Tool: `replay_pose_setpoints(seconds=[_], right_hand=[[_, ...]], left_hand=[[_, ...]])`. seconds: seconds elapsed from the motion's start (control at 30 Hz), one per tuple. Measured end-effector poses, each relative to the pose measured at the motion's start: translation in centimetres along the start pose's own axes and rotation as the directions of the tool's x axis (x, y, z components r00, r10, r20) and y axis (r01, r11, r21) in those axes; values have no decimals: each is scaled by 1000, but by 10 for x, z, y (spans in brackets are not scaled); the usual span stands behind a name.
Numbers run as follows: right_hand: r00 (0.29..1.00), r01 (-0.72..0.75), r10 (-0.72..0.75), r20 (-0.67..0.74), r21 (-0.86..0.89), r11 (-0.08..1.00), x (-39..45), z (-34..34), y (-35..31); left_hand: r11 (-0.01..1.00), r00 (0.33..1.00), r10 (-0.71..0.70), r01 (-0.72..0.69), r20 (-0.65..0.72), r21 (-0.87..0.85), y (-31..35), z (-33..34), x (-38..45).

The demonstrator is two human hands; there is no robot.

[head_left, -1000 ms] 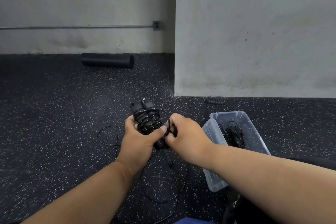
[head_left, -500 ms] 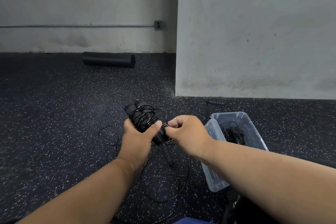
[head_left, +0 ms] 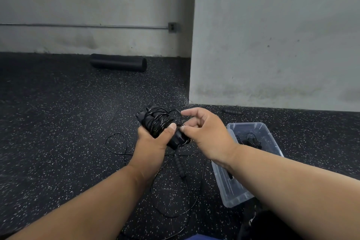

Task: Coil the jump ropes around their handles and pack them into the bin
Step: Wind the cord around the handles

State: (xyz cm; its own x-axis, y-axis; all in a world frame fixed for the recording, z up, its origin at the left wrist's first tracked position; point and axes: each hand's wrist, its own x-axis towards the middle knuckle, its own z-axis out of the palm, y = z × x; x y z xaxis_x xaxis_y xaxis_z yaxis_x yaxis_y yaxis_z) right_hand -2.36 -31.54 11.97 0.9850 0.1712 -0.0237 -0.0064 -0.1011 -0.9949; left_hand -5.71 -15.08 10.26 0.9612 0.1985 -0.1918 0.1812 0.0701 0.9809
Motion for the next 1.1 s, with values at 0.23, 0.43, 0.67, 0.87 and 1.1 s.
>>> replay_pose_setpoints(seconds=[0.23, 0.43, 0.67, 0.87, 1.1], right_hand=[[984, -52, 37, 174, 88, 995, 6, -5, -11], [917, -209, 101, 386, 248, 946, 7, -4, -8], [963, -7, 7, 269, -1, 1000, -3, 2, -17], [978, 183, -148, 150, -255, 949, -9, 5, -16], [971, 224, -171, 165, -390, 893, -6, 2, -15]], left_hand=[[998, 1000, 9, -9, 9, -60, 7, -4, -1], [981, 1000, -9, 14, 27, -194, 9, -3, -5], [979, 1000, 19, -22, -17, -204, 8, -5, -4], [976, 997, 57, -68, -57, -206, 6, -1, -1], [978, 998, 39, -47, -41, -204, 1, 0, 1]])
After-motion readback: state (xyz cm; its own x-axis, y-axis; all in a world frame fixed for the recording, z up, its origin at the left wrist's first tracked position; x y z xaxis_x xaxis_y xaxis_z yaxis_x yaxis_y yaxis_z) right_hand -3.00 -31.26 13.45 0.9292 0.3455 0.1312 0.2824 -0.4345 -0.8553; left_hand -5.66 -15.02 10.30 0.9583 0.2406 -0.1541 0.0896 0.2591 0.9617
